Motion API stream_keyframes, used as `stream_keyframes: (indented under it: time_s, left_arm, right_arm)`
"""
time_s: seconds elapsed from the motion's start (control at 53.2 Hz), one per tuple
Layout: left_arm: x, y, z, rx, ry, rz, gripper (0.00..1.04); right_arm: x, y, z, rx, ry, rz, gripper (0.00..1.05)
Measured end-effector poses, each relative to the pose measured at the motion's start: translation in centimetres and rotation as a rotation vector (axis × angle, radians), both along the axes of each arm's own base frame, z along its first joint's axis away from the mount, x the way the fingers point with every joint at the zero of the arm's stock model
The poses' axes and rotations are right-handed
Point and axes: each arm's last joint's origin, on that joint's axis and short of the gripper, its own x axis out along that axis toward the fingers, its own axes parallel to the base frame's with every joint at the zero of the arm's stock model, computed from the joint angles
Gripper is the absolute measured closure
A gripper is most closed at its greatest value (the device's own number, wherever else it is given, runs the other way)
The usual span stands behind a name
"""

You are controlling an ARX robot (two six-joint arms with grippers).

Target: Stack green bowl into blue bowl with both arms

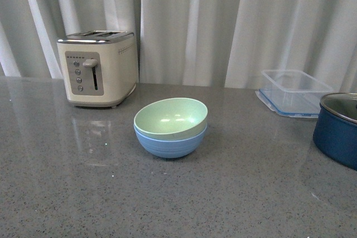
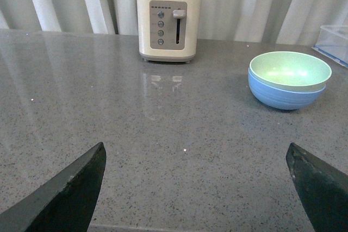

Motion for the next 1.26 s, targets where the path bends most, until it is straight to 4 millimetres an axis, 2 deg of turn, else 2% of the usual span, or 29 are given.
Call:
stream_keyframes:
  time_s: [0.32, 0.921, 1.259]
  left_arm:
    - [0.0, 0.0, 0.0, 0.000, 0.000, 0.000, 0.07]
    - [0.0, 0.0, 0.0, 0.000, 0.000, 0.000, 0.07]
    - [0.0, 0.0, 0.0, 0.000, 0.000, 0.000, 0.07]
  right_arm:
    - [-1.3, 0.0, -0.3, -0.001, 0.005, 0.002, 1.04]
    - [-1.3, 0.0, -0.3, -0.001, 0.006, 0.003, 0.08]
    - [-1.3, 0.0, -0.3, -0.001, 0.006, 0.003, 0.10]
